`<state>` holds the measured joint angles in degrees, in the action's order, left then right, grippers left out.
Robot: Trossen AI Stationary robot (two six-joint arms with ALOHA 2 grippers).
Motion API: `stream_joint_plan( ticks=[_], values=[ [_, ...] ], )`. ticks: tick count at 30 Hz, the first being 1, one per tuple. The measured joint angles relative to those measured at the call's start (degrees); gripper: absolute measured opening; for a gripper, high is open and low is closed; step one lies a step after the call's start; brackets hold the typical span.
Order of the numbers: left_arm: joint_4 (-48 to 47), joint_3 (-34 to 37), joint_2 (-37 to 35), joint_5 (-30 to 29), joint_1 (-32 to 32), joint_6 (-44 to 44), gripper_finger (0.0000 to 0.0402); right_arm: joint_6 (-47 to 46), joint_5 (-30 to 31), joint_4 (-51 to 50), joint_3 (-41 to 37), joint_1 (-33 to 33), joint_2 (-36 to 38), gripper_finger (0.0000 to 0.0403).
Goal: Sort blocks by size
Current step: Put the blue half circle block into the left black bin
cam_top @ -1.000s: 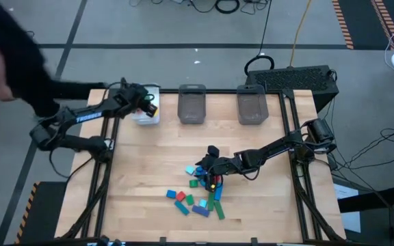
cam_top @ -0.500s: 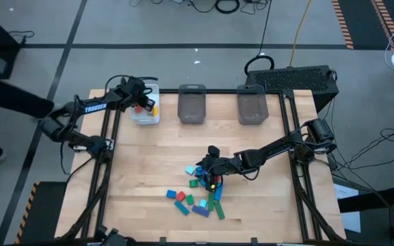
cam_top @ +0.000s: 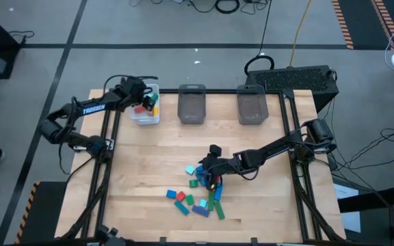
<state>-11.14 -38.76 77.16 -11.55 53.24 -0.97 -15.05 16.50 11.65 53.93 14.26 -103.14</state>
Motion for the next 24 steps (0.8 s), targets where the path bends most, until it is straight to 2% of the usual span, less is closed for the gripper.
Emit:
stream_joint_plan(
  ticks=[8,13,17,21,24],
  values=[
    [-0.32,0.0,-10.83,1.75,-6.73,-0.03,0.0263,0.57,1.54,-5.58,-0.04,-2.27,-0.03,0.0224],
    [-0.25,0.0,-17.0,9.12,-14.61,-0.1,0.0263,3.78,-0.72,-5.95,-0.04,-3.74,-0.98,0.0224],
    [-0.21,0.0,-18.87,9.95,-22.41,0.14,0.0263,4.93,-4.7,-5.32,-0.01,-4.2,-2.76,0.0224],
    [1.71,0.27,-19.05,9.96,-30.14,1.99,0.0263,5.46,-4.69,-5.11,0.02,-4.16,-4.25,0.0224],
    [6.61,2.18,-19.03,9.96,-35.55,2.85,0.0263,5.71,-4.47,-3.69,0.03,-4.17,-5.02,0.0224]
  ],
)
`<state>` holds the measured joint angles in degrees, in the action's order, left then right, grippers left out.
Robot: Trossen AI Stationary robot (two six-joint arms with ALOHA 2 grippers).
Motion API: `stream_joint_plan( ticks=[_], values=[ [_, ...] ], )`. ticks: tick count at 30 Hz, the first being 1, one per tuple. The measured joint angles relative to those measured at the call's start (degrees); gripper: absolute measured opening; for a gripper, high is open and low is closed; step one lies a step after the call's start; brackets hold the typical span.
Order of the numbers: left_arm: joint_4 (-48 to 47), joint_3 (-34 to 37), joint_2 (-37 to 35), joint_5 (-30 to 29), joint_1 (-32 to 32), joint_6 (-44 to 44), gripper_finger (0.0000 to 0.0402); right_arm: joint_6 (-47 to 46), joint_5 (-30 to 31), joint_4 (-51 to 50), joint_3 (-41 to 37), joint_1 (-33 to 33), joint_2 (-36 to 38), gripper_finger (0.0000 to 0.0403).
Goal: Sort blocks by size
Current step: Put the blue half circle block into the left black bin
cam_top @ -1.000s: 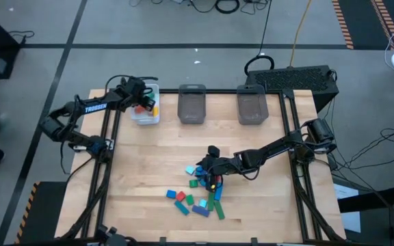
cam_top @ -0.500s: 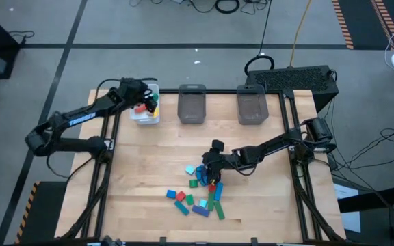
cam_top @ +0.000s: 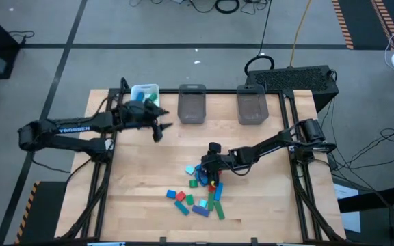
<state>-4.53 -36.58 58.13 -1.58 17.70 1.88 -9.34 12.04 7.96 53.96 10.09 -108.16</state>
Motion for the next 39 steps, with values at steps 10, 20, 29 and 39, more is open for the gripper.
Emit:
stream_joint_plan(
  ticks=[10,20,29,39],
  values=[
    [15.94,8.82,0.28,-0.17,-11.04,-0.03,0.0263,2.76,-1.31,2.32,-0.03,-1.35,-0.34,0.022],
    [28.73,13.07,5.07,-1.44,-13.59,-1.52,0.0263,4.06,-6.49,3.85,-0.05,-2.56,-0.8,0.0162],
    [40.56,13.07,14.77,-2.12,-15.55,-1.53,0.0263,3.99,-6.45,3.85,-0.05,-2.62,-0.8,0.0133],
    [44.37,13.05,19.75,-1.88,-18.11,1.05,0.0263,2.3,-6.41,3.87,-0.05,-2.62,-0.8,0.0079]
  ],
)
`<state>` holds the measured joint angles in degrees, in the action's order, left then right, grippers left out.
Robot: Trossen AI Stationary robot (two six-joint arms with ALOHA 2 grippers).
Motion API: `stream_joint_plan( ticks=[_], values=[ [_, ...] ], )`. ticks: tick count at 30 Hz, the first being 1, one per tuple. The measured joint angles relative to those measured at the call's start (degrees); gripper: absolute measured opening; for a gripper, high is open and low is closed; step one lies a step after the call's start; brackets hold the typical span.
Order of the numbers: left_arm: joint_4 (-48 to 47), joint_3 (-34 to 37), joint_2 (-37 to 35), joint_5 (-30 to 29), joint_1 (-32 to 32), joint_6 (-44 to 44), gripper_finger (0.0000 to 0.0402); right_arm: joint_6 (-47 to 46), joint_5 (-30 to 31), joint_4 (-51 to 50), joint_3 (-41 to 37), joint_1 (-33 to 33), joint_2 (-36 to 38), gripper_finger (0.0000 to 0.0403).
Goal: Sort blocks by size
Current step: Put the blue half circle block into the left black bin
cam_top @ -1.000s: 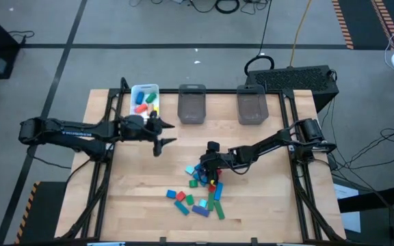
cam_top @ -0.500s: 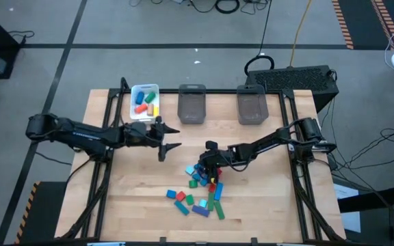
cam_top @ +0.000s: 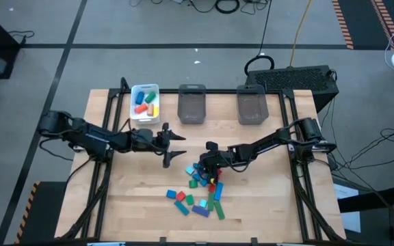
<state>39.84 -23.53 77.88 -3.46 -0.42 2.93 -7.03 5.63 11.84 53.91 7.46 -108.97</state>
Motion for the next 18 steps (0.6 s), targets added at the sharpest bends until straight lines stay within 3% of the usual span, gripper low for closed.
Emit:
stream_joint_plan(
  ticks=[9,18],
  values=[
    [-0.02,-0.02,0.16,0.23,-4.5,13.99,0.0263,-1.5,0.04,0.01,0.0,-0.28,0.68,0.0038],
    [-0.05,-0.02,0.16,-0.03,-8.11,21.04,0.0263,-1.52,0.02,0.52,0.0,-0.26,5.26,0.0021]
  ],
)
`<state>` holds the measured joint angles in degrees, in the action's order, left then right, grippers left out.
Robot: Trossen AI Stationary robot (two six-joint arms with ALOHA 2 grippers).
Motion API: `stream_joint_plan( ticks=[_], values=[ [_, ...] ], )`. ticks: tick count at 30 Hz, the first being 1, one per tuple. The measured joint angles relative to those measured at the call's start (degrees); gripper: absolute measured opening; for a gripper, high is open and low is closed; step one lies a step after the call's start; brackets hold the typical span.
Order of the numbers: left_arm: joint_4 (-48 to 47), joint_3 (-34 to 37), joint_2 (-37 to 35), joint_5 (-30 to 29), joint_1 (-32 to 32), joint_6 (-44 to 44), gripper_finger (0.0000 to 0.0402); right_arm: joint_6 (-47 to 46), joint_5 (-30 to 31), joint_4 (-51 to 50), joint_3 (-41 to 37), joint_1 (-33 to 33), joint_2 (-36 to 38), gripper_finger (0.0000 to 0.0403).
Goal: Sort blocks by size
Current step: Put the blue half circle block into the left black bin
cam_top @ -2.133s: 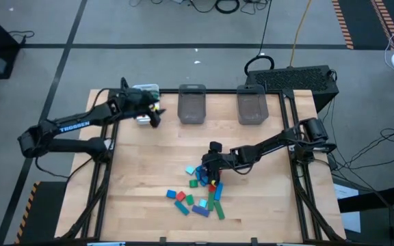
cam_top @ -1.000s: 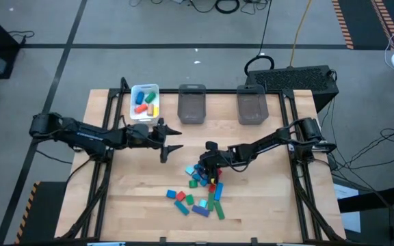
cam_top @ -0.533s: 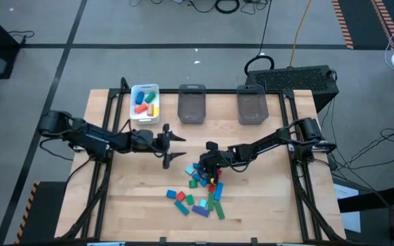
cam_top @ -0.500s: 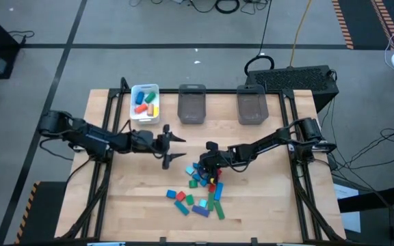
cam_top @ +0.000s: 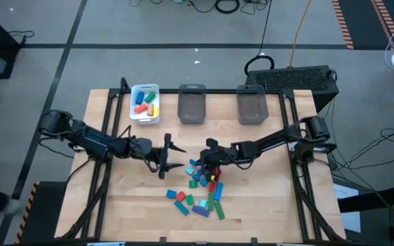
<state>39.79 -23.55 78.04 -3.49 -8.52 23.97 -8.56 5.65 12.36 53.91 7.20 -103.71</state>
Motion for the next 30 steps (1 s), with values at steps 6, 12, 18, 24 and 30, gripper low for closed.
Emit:
stream_joint_plan(
  ticks=[6,12,18,24,30],
  values=[
    [-0.03,0.0,0.0,-0.02,-2.44,6.86,0.0263,0.0,-0.02,1.81,0.0,0.0,2.35,0.0013],
    [-2.6,-0.04,0.0,-4.91,-3.77,7.97,0.0263,-1.04,-0.02,1.61,0.02,0.0,3.11,0.0009],
    [-3.3,-0.04,0.0,-5.29,-3.97,5.24,0.0263,-2.97,1.03,-1.97,0.0,-0.38,1.41,0.0041],
    [-3.34,-0.04,0.0,-5.32,-3.91,3.42,0.0263,-3.84,2.02,-1.9,0.0,-0.52,-0.42,0.0142],
    [-3.34,-0.04,0.0,-5.33,-3.88,3.37,0.0263,-5.36,2.47,-1.2,0.0,-0.52,-3.34,0.0242]
  ],
)
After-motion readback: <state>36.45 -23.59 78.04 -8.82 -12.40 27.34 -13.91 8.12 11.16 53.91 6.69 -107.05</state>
